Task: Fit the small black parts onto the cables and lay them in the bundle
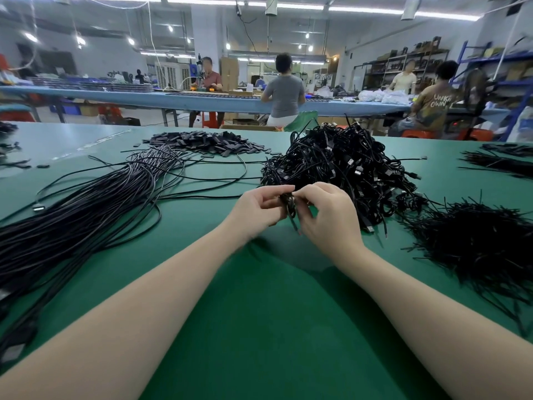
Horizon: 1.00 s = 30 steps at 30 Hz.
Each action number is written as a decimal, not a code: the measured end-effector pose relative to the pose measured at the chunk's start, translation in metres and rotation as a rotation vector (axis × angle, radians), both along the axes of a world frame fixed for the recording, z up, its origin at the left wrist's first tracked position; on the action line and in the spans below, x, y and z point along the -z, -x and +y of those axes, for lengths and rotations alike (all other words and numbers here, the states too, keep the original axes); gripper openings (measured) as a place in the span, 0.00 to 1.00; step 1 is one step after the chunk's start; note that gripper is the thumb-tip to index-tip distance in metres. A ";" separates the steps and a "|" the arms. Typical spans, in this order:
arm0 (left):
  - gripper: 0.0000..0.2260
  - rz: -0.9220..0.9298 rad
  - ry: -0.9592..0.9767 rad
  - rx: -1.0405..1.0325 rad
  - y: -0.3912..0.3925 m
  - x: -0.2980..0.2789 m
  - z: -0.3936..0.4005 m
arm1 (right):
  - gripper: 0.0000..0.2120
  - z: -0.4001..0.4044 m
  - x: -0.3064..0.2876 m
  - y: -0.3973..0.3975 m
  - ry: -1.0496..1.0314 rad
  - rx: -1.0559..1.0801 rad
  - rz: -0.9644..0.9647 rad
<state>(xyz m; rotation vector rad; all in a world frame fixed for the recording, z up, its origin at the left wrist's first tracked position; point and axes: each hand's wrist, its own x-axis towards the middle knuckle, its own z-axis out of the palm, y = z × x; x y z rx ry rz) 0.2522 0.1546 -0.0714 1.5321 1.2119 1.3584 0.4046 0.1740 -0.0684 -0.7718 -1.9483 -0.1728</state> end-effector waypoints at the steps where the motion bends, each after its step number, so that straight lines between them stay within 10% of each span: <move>1: 0.18 0.076 -0.067 -0.022 0.001 0.001 0.001 | 0.03 0.001 0.000 0.000 -0.002 0.000 0.012; 7: 0.05 0.292 -0.199 -0.123 0.001 0.001 0.002 | 0.02 0.004 0.001 -0.002 0.001 0.000 0.044; 18: 0.12 -0.401 0.212 0.000 -0.010 -0.007 -0.003 | 0.03 -0.001 0.004 0.000 -0.129 0.056 -0.073; 30: 0.15 0.218 -0.216 -0.197 0.004 0.006 0.003 | 0.02 0.004 0.007 -0.004 -0.045 0.043 -0.029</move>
